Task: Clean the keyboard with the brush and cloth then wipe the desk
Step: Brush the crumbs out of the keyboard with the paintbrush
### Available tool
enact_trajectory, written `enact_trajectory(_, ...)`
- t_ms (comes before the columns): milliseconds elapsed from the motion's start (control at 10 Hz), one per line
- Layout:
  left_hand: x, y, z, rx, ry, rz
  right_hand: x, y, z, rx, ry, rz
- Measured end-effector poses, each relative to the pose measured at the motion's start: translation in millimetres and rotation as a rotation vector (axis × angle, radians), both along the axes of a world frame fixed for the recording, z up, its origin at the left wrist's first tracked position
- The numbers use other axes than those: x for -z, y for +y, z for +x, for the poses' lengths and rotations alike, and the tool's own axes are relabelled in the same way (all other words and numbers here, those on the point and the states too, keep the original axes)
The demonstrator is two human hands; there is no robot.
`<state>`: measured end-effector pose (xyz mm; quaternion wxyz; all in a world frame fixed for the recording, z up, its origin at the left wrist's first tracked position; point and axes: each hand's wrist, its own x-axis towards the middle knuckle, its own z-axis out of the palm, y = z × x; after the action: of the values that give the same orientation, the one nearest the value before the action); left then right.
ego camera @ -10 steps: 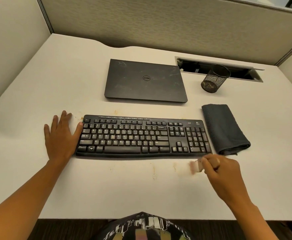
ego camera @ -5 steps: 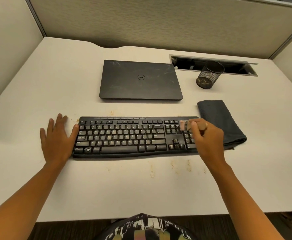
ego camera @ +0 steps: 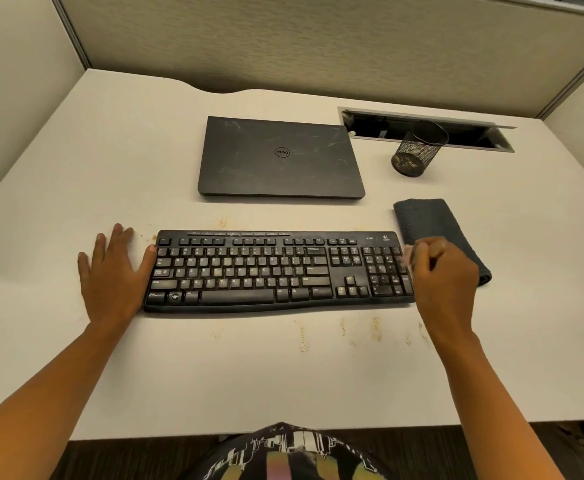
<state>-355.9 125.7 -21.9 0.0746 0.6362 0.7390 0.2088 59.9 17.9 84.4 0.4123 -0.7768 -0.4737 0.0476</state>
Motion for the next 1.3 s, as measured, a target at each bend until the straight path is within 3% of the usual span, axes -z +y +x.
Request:
enact_trajectory(100,0,0,0,-0.001,0.0,-0.002,-7,7,5,-0.046,0.021,0.002)
enact_trajectory(300,0,0,0,-0.003,-0.004,-0.003,-13,38,17,-0.151,0.039,-0.205)
enact_trajectory(500,-2,-1,1,-0.007,-0.013,0.0,-29,22,30,-0.299,0.032,-0.523)
enact_trajectory(700,0,0,0,-0.005,-0.006,-0.005,-31,29,28,-0.216,0.009,-0.291)
enact_trajectory(900,-1,-1,1,0.001,-0.01,-0.008,-23,43,26,-0.226,-0.008,-0.374)
enact_trajectory(1100,0,0,-1,-0.001,-0.014,-0.012,-31,10,38,-0.273,-0.032,-0.64)
enact_trajectory(1300,-1,0,-1,0.006,-0.018,-0.021,-17,19,34,-0.124,0.126,-0.22)
